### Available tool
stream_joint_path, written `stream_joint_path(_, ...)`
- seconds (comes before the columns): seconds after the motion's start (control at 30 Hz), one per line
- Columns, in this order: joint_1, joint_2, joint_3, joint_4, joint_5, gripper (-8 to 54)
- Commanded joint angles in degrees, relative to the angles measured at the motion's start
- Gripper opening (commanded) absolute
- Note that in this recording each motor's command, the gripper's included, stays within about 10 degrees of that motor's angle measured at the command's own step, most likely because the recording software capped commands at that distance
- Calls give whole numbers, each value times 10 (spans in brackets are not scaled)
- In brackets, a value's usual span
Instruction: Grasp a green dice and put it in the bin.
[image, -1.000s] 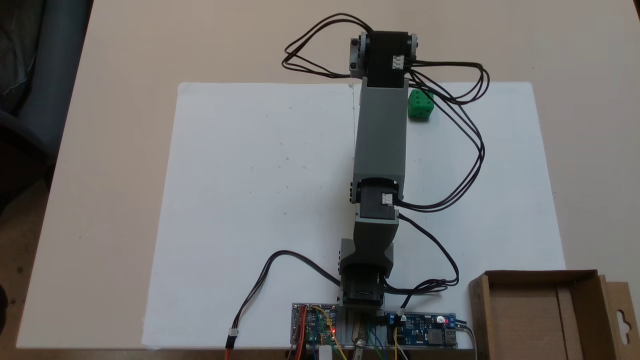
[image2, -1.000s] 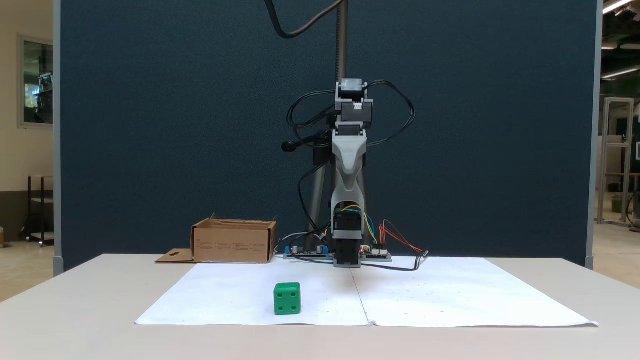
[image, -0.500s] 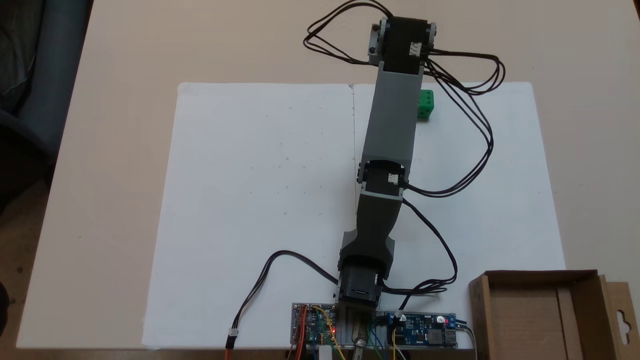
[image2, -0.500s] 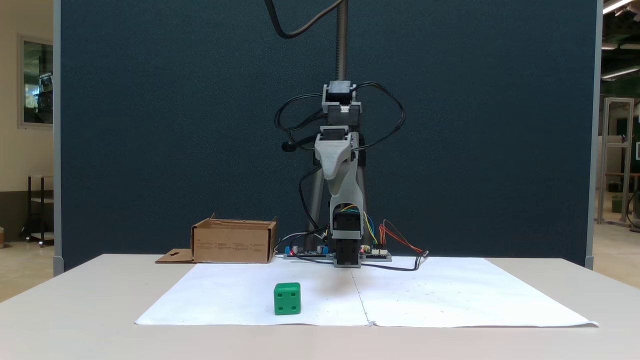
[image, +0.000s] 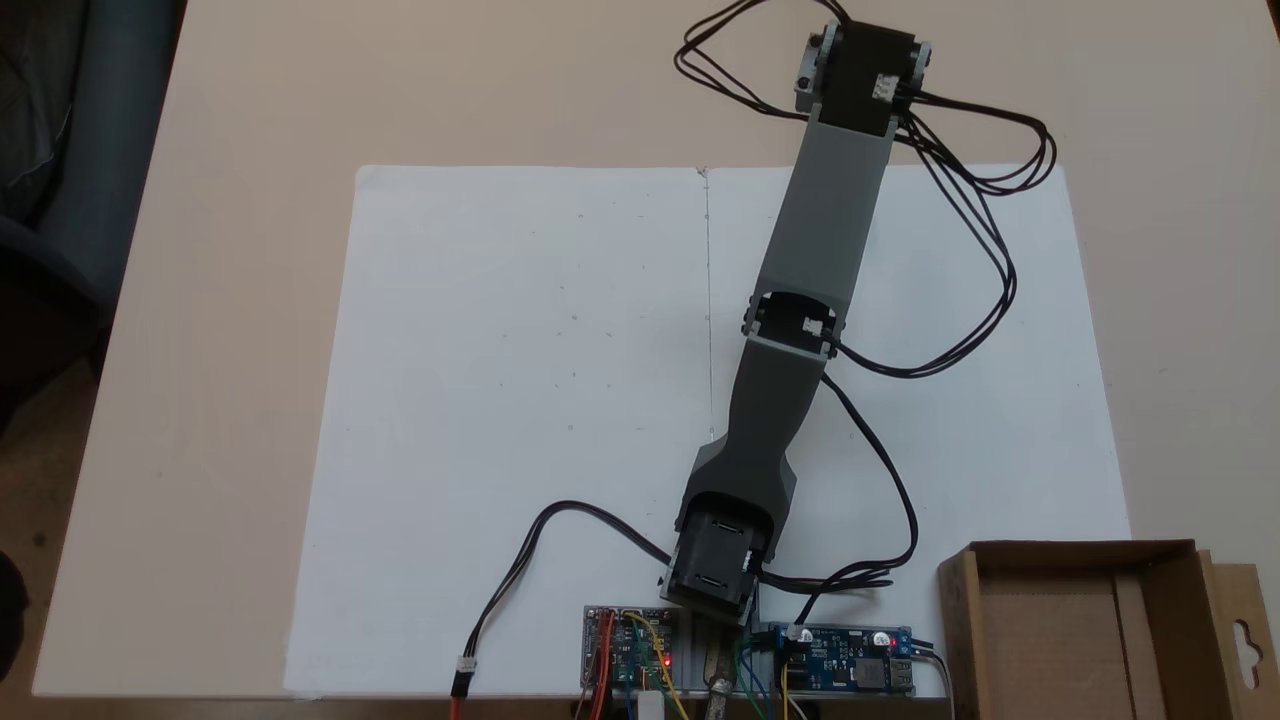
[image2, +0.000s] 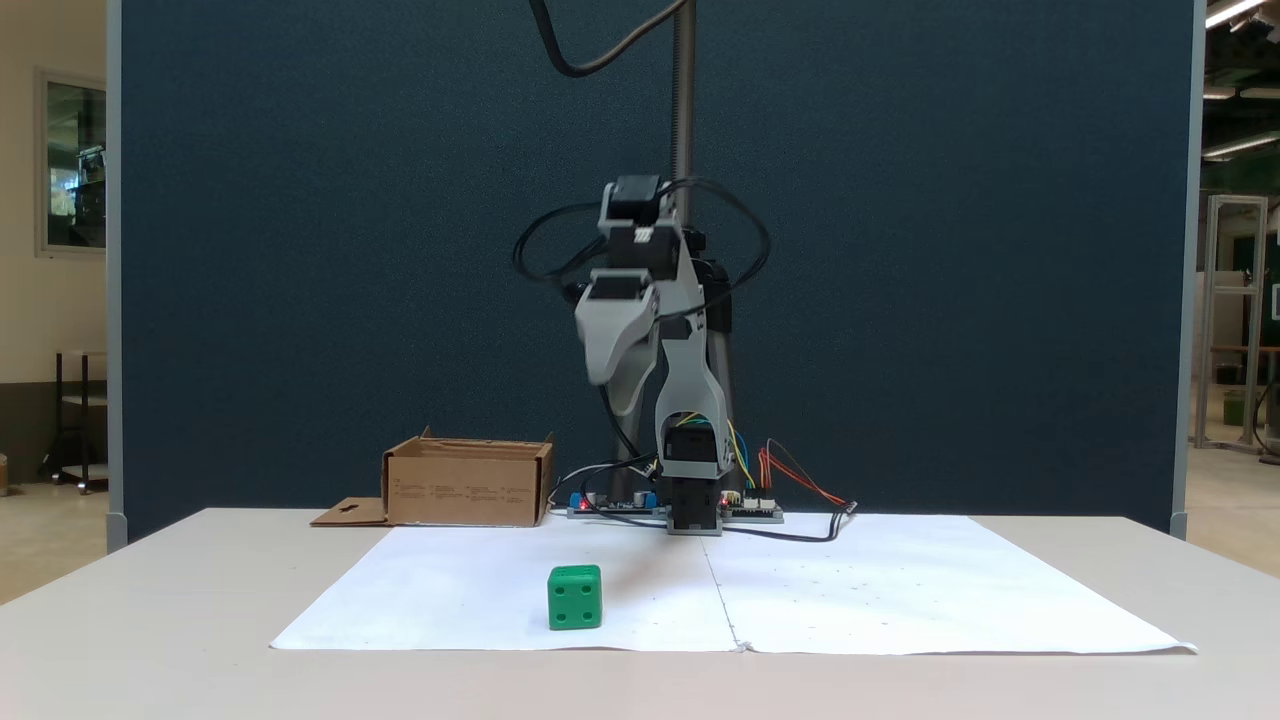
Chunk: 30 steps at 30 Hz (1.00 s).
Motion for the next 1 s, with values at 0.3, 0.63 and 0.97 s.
stream_joint_path(0.3, 45, -2, -38, 100, -163, 475)
stream_joint_path(0.63, 51, -11, -39, 100, -198, 480)
stream_joint_path(0.97, 52, -37, -69, 100, -196, 480)
